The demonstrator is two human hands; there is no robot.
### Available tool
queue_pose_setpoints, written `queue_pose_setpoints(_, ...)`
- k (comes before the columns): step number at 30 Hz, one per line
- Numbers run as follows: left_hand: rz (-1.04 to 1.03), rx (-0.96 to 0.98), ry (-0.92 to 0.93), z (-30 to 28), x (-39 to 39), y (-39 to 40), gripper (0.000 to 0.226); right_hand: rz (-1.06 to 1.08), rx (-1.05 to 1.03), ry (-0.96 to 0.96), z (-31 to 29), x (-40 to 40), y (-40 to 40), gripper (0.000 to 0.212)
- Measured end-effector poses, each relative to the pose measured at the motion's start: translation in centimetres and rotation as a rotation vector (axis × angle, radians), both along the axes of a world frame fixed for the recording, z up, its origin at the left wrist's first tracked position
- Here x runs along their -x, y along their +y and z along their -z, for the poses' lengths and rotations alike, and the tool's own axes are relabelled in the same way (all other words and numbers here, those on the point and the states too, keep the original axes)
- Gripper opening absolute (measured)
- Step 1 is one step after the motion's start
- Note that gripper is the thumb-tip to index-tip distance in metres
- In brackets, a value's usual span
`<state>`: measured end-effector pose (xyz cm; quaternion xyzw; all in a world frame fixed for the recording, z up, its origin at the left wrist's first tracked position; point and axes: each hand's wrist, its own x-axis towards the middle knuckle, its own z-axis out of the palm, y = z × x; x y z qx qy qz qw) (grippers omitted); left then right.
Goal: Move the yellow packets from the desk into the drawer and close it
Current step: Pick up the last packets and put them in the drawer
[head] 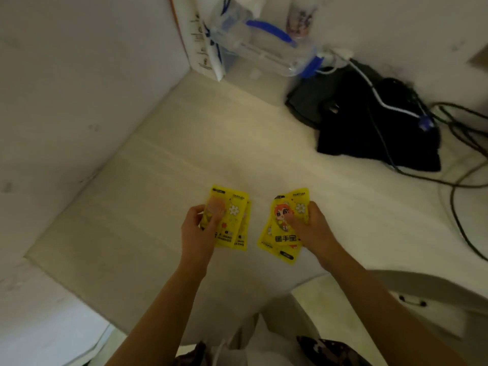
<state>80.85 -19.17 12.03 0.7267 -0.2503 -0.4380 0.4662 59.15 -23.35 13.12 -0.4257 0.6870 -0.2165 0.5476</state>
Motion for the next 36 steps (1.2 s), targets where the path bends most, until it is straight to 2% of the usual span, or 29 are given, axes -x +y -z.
queue_pose_setpoints(11, 0.476, 0.091, -0.148, 0.1, 7.3, 7.0, 0.016, 0.412, 0.025, -0.075, -1.1, 6.5, 15.0, 0.031)
queue_pose_setpoints(16, 0.702, 0.118, -0.163, -0.5, 12.4, 9.4, 0.018, 0.595, 0.077, -0.149, -2.4, 10.3, 20.5, 0.021)
queue_pose_setpoints(22, 0.895, 0.112, -0.151, -0.8, 20.0, 13.8, 0.020, 0.750, 0.054, -0.134, -2.1, 16.2, 29.1, 0.030)
queue_pose_setpoints(25, 0.966, 0.095, -0.133, -1.0, 24.6, 17.3, 0.020, 0.845, 0.056, -0.123, -1.9, 19.8, 33.9, 0.024)
queue_pose_setpoints(27, 0.993, 0.066, -0.128, -1.0, 27.7, 20.0, 0.020, 0.875, 0.055, -0.108, -1.7, 22.4, 37.1, 0.029)
queue_pose_setpoints(36, 0.983, -0.010, -0.067, 0.2, 39.8, 30.4, 0.019, 0.924, 0.030, -0.074, -1.3, 33.6, 48.3, 0.035)
